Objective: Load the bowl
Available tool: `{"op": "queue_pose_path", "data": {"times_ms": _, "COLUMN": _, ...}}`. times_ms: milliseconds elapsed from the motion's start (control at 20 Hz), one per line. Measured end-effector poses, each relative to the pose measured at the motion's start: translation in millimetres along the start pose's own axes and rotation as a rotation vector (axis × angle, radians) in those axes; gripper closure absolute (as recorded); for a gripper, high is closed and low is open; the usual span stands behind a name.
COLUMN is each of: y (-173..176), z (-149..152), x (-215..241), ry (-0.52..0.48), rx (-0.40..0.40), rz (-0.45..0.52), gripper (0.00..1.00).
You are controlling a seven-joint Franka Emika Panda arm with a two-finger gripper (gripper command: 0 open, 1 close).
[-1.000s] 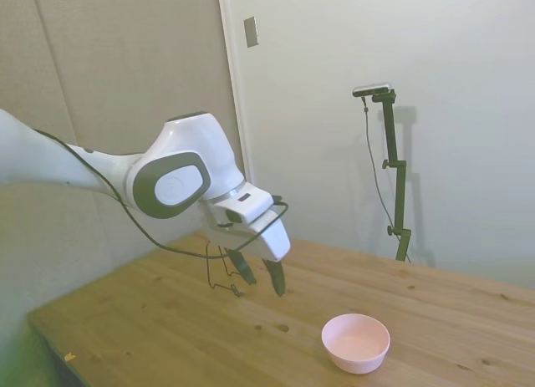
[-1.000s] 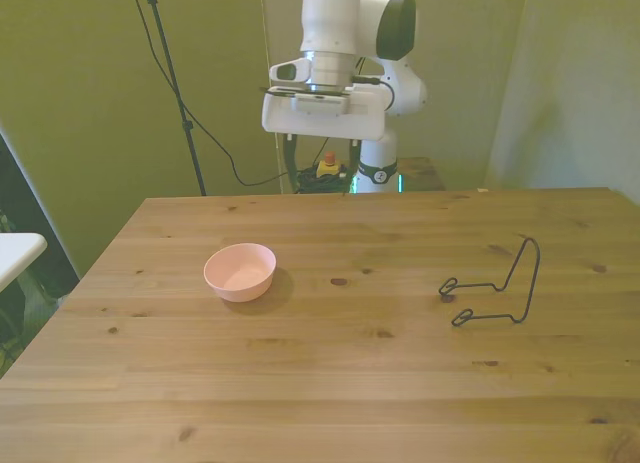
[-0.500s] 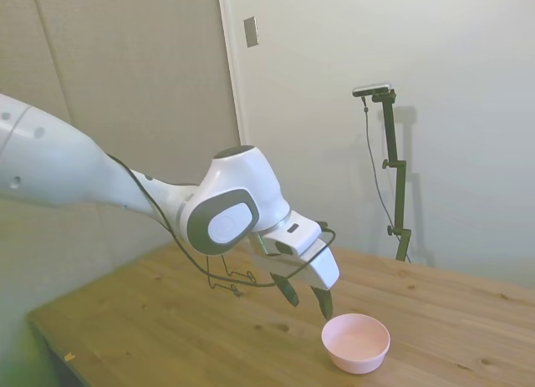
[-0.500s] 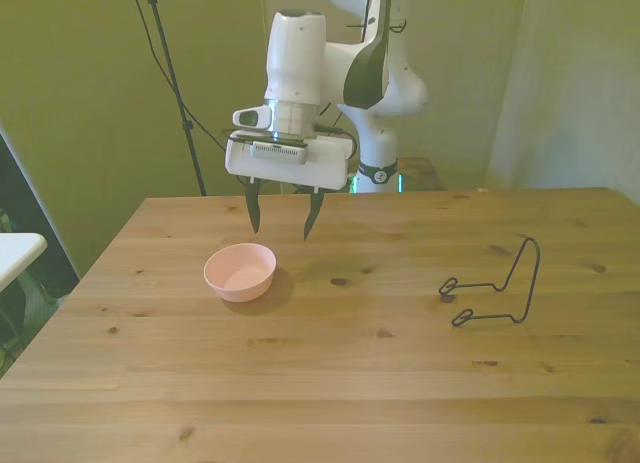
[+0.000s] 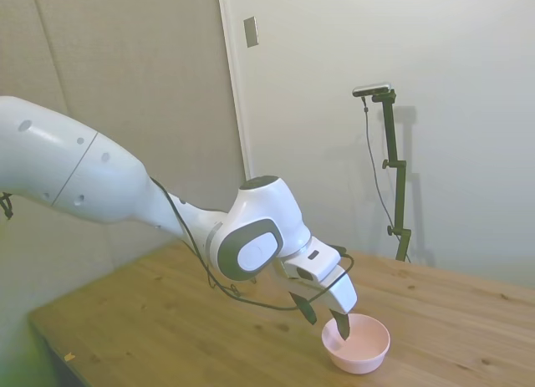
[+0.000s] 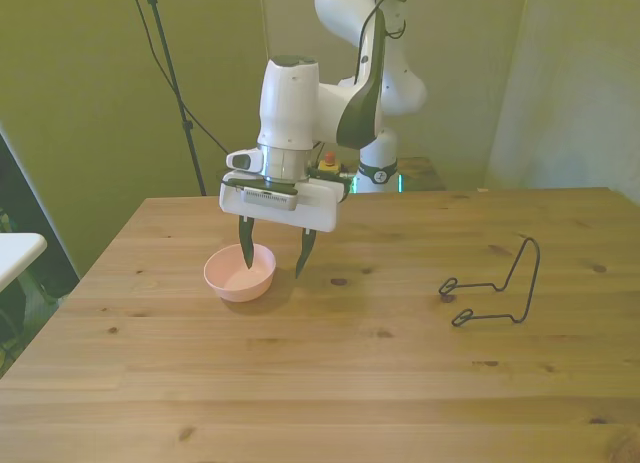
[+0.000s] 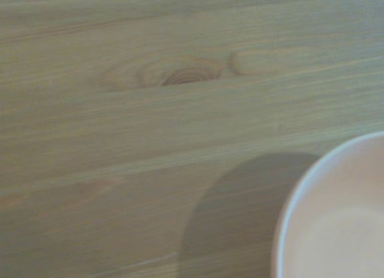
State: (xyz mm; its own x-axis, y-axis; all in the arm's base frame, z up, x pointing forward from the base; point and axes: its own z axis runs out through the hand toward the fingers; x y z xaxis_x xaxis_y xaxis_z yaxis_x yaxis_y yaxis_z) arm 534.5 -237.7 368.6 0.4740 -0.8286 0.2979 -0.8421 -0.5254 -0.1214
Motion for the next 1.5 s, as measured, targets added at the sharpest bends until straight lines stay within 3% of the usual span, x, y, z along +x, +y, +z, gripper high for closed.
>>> {"op": "queue_pose_path", "data": {"times_ms": 1500, "y": 2, "z": 11, "x": 13, "ry": -0.039, "rx": 0.005, "rz": 0.052, "gripper": 1.00}}
